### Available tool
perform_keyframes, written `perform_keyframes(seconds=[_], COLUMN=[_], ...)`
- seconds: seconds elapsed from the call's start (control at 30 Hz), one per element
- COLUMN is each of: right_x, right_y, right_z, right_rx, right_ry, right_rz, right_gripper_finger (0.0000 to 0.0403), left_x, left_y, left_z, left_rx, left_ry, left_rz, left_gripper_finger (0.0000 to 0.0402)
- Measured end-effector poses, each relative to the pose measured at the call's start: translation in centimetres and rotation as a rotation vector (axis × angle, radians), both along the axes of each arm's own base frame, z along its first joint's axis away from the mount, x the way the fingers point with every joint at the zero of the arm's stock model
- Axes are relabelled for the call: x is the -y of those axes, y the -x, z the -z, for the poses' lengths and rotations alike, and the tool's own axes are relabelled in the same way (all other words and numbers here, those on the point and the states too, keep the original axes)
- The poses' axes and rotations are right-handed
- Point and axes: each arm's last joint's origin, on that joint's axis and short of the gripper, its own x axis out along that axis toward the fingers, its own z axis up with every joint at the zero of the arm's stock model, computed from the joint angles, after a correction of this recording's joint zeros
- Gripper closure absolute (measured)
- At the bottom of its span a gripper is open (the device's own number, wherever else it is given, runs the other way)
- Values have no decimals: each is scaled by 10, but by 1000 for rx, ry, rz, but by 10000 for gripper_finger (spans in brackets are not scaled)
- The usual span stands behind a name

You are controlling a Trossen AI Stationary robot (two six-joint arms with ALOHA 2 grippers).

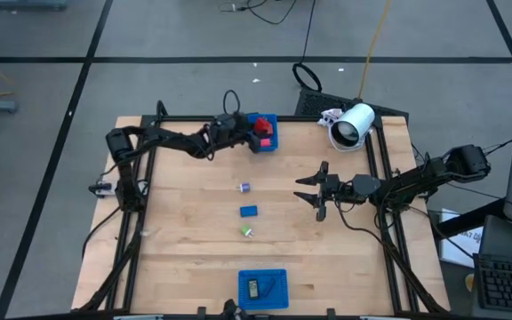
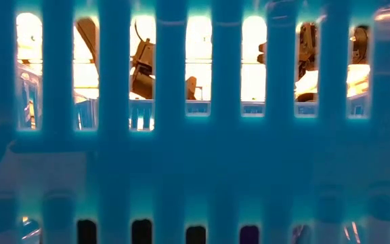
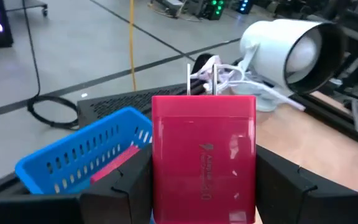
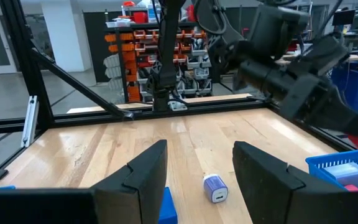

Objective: Pick & Place Office items
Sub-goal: Put the red charger adapter into the top blue bin, then put the blue digital timer into the bottom blue bin

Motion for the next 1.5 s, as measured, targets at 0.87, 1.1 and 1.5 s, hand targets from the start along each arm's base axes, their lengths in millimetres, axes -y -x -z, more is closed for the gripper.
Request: perform_keyframes(seconds=[0.87, 1.1, 1.5], right_x=[0, 0, 0], right_y=[0, 0, 0], right_z=[0, 0, 0], right_rx=[-1, -1, -2], right_ry=[8, 8, 7], right_rz=[1, 1, 1], right_gripper_finger=[232, 232, 232], left_x=[0, 4, 19], left_y=[-2, -3, -1], left_z=[9, 11, -11], left_rx=[-2, -39, -79], left_ry=[23, 1, -12], left_rz=[-118, -104, 32], left_gripper_finger=[146, 147, 145])
